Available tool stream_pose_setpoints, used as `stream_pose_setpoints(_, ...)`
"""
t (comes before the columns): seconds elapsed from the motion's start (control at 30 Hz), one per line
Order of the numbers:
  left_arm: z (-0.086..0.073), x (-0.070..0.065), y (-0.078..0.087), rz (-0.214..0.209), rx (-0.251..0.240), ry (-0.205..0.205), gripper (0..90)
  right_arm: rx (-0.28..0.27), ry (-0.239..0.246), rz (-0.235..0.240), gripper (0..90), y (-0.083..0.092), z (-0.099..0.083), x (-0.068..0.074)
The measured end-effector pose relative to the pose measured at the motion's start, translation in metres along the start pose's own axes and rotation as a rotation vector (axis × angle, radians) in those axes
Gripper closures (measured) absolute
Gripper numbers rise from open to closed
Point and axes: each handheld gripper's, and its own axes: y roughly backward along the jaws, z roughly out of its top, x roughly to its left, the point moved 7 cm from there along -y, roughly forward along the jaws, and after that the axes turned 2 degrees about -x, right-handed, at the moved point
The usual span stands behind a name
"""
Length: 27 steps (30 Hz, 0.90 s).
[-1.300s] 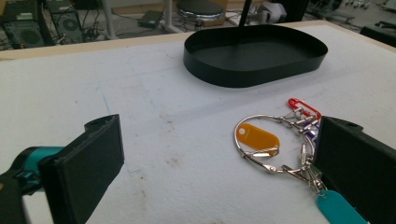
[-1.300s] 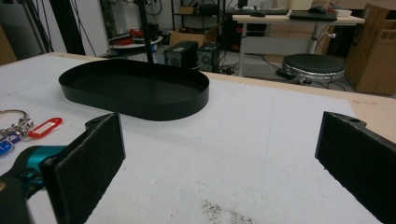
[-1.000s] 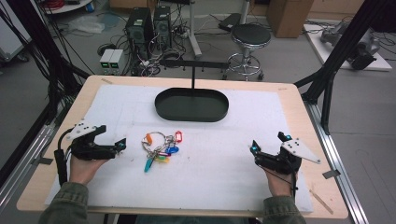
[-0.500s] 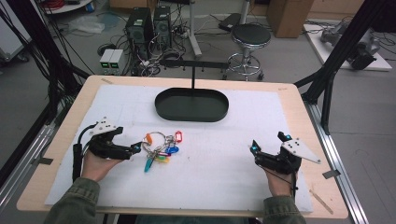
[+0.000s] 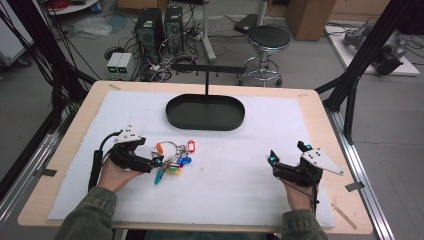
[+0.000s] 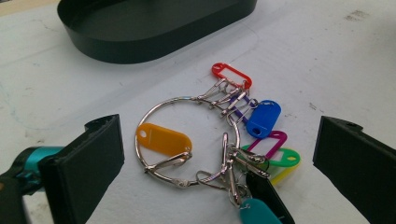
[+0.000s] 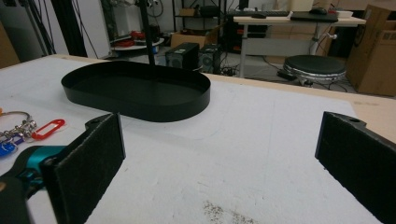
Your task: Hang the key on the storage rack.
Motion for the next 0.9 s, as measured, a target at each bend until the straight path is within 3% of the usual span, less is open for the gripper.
stream_pose_setpoints(0.43, -0.006, -0.012, -0.019, -0.033, 0.061, -0.028, 2.3, 0.007, 0.003, 0.003, 0.4, -0.001, -0.001, 0.001)
stream_pose_setpoints(0.9, -0.013, -0.017, -0.027, -0.057, 0.117, -0.063, 6.7, 0.013, 0.011, 0.004, 0.4, -0.001, -0.002, 0.002)
